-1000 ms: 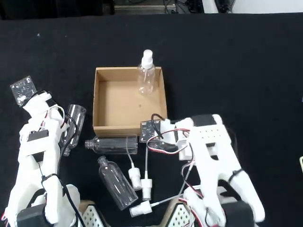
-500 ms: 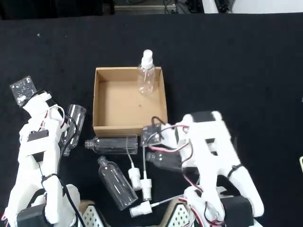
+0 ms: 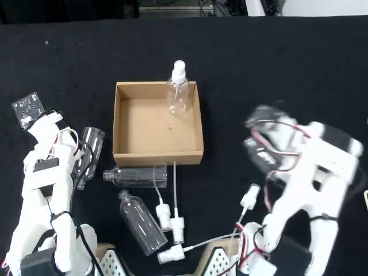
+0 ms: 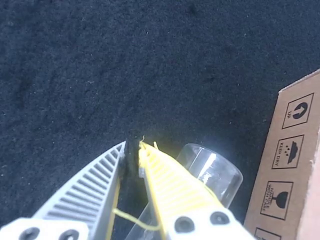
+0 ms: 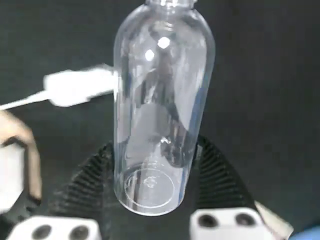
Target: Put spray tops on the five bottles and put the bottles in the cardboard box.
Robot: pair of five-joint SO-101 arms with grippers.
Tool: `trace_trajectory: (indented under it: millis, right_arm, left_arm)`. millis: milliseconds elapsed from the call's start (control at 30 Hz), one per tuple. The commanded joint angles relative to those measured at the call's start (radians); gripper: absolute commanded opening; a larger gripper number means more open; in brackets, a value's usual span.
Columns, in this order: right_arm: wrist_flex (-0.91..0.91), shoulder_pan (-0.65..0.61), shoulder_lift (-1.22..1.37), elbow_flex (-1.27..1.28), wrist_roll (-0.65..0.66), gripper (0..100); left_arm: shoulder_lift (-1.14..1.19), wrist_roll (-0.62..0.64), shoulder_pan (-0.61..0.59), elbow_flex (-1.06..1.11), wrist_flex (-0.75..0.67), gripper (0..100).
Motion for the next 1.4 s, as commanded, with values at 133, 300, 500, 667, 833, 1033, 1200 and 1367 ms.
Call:
trace_trajectory:
  millis: [133, 300, 500, 667, 833, 1033, 1200, 1367]
  right_arm:
    - [-0.308, 0.338, 0.177, 0.01, -0.232, 7.8]
    - [-0.288, 0.393, 0.294, -0.012, -0.242, 10.3]
    - [-0.034, 0.381, 0.363, -0.183, -0.261, 39.5]
    - [0.135, 0.311, 0.39, -0.363, -0.305, 40.7]
    - [0.094, 0.244, 0.456, -0.435, -0.417, 37.1]
    - [0.051, 0.227, 0.582, -0.432, -0.436, 34.2]
    - [-0.08, 0.261, 0.664, -0.433, -0.436, 34.0]
    - [-0.143, 0.261, 0.67, -0.437, -0.434, 32.2]
  left_arm:
    - [-0.008, 0.002, 0.008, -0.004, -0.017, 3]
    - [-0.008, 0.002, 0.008, -0.004, -0.015, 3]
    - [-0.008, 0.002, 0.008, -0.004, -0.017, 3]
    - [-0.008, 0.002, 0.008, -0.004, -0.017, 3]
    - [-0.008, 0.002, 0.008, -0.004, -0.017, 3]
    - [-0.008, 0.002, 0.007, -0.004, -0.017, 3]
    - [-0.008, 0.002, 0.007, -0.004, -0.018, 3]
    - [-0.008, 0.002, 0.01, -0.004, -0.018, 3]
